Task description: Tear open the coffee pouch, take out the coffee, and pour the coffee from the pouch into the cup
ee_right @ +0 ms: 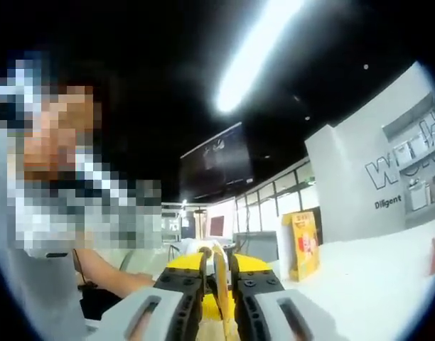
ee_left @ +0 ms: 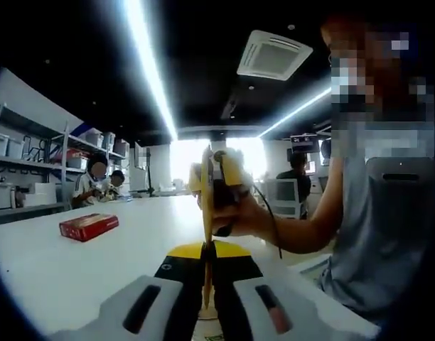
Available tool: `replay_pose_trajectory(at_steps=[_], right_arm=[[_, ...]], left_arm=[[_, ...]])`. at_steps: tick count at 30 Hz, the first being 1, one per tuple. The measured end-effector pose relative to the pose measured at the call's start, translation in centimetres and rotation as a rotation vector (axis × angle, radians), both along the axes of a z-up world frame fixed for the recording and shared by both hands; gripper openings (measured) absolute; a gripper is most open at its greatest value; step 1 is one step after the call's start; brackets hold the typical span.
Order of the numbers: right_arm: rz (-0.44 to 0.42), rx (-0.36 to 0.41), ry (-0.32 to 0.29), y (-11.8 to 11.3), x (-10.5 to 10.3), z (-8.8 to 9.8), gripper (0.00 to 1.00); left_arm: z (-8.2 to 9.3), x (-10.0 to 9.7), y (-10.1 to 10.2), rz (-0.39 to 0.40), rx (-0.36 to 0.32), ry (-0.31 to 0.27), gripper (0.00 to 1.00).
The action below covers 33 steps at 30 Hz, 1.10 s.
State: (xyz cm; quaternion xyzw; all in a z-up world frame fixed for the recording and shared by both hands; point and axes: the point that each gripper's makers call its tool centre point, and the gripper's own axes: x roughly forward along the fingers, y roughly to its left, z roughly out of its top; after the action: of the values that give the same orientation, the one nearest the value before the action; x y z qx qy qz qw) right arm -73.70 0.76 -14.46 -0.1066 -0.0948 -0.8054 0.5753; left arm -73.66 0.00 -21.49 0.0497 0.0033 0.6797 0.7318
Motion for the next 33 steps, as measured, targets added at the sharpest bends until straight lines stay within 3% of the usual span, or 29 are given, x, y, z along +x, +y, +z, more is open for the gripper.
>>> replay_pose_trajectory(at_steps=[3,7,15,19,23,27,33], right_arm=[[-0.009,0.007,0.011,0.0,0.0,0.0,0.07],[-0.037,0.002,0.028,0.3,-0.4,0.2,0.05],[-0.027,-0.029,0.013,0.3,-0.2,0.4,0.04],[-0.01,-0.038,0.013,0.3,-0.2,0.4,0.05],[0.012,-0.037,0.01,0.1,-0.1,0.2,0.14],[0.02,-0.032,0.006,-0.2,0.0,0.1,0.15],[0.017,-0.032,0.009,-0.6,-0.1,0.1,0.07]], left_arm=[[0.0,0.1,0.1,-0.01,-0.002,-0.045,0.09],[0.2,0.0,0.0,-0.003,0.012,-0.057,0.17],[-0.1,-0.1,0.2,0.007,-0.001,-0.043,0.16],[-0.2,0.0,0.1,0.009,-0.005,-0.022,0.07],[-0.3,-0.1,0.0,0.011,-0.012,-0.016,0.06],[-0.3,-0.1,0.0,0.007,-0.012,-0.019,0.06],[-0.4,0.0,0.1,0.002,-0.017,-0.029,0.08]])
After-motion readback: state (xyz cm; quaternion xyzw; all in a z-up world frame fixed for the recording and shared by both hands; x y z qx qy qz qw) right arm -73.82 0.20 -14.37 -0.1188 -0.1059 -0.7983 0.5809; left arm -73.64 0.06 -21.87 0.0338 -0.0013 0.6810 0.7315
